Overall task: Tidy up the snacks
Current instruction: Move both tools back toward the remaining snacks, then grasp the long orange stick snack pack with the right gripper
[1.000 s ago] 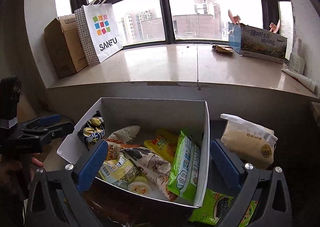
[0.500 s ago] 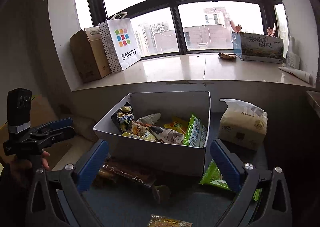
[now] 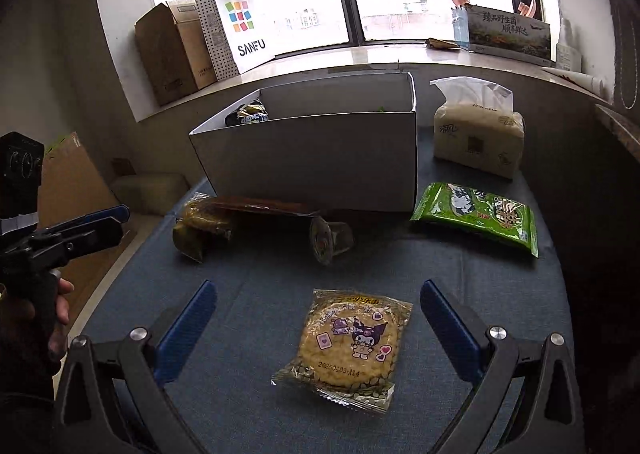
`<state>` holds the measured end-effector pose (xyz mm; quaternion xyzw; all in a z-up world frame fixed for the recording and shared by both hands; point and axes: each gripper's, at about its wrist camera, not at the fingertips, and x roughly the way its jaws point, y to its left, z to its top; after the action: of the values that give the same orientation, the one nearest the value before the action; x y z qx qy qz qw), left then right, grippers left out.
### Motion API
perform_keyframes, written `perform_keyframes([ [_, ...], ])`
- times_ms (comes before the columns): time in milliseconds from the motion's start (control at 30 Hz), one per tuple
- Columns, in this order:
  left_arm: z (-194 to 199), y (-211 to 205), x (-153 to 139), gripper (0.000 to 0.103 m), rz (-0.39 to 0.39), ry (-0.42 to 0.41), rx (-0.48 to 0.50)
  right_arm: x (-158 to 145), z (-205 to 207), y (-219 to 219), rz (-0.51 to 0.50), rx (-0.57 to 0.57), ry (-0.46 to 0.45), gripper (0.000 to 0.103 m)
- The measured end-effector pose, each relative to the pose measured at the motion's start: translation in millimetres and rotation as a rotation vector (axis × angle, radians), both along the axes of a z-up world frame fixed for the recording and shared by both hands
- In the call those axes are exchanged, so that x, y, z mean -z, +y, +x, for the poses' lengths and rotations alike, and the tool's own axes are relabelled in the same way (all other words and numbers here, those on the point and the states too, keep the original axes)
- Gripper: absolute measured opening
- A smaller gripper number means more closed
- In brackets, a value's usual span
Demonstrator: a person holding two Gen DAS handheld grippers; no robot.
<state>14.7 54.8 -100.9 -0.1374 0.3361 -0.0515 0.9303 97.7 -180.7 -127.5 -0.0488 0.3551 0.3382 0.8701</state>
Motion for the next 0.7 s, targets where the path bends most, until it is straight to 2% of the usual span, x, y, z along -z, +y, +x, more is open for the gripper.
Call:
perform_keyframes([
  [167, -7, 3, -3, 0.103, 0.002, -0.010, -0.015, -4, -5, 32, -0.105, -0.067, -0.111, 0.103],
  [367, -15, 14, -9, 0.103, 0.003, -0.028, -0.045, -1, 3, 94, -0.252, -0.215, -0.237, 0.103],
  [533, -26, 27, -8, 0.103, -0.023, -0.029, -0.058, 15, 19, 139, -0.368, -0.318, -0.282, 0.103],
  [700, -32, 37, -6, 0.103, -0.050, -0.035, -0.087, 35, 37, 173, -0.490, -0.358, -0.300, 0.103],
])
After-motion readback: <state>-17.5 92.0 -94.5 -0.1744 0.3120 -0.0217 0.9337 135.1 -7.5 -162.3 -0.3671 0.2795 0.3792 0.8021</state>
